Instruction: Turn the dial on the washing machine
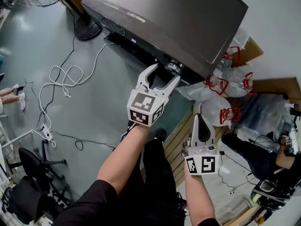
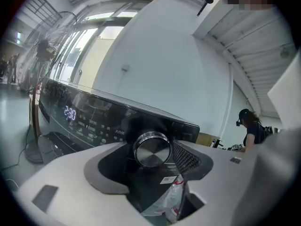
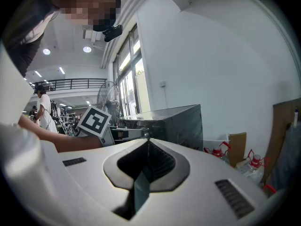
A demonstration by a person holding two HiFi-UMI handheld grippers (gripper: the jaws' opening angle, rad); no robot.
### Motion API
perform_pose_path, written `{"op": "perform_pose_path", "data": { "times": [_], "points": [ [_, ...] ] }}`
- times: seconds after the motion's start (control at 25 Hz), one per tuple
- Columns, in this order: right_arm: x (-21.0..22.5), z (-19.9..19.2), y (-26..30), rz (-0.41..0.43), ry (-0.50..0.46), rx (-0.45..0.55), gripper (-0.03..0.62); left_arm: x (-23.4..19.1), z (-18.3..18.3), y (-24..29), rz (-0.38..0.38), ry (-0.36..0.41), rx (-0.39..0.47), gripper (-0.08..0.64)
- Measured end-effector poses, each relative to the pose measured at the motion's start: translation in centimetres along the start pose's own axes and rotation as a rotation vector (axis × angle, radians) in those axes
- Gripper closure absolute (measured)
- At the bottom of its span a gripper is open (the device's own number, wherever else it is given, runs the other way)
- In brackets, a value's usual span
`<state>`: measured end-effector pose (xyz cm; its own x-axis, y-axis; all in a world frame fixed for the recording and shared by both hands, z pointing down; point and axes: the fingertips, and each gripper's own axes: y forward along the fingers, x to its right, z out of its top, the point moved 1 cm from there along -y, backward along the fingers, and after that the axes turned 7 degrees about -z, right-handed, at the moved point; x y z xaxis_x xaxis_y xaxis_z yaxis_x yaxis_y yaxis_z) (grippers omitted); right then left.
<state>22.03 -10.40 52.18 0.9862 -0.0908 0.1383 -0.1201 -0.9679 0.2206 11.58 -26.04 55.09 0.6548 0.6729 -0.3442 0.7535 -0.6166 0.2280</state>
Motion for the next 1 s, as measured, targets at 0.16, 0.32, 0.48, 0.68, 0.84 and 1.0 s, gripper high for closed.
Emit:
{"op": "perform_pose_path", "data": {
  "times": [0.16,0.32,0.48,0.68,0.84,1.0],
  "points": [
    [-0.2,0.6,0.0,-0.006,-0.016,0.009,0.569,0.8,0.8,-2.0,-0.055,0.044,0.002,0.277],
    [-1.2,1.9,-0.9,-0.011,-0.047,0.017,0.569,2.1,3.2,-5.4,-0.117,0.114,0.025,0.405],
    [-2.1,4.3,-2.1,-0.043,-0.054,0.020,0.569,2.1,5.0,-8.8,-0.144,0.131,-0.007,0.504],
    [-4.1,9.3,-3.7,-0.084,-0.085,0.038,0.571,2.2,7.2,-13.6,-0.180,0.121,-0.054,0.545],
    [-5.3,12.9,-5.2,-0.135,-0.112,0.082,0.569,1.7,9.8,-17.6,-0.190,0.137,-0.052,0.545],
    [-6.9,16.7,-7.1,-0.161,-0.143,0.124,0.571,1.2,11.8,-21.6,-0.193,0.161,-0.061,0.546]
  ]
}}
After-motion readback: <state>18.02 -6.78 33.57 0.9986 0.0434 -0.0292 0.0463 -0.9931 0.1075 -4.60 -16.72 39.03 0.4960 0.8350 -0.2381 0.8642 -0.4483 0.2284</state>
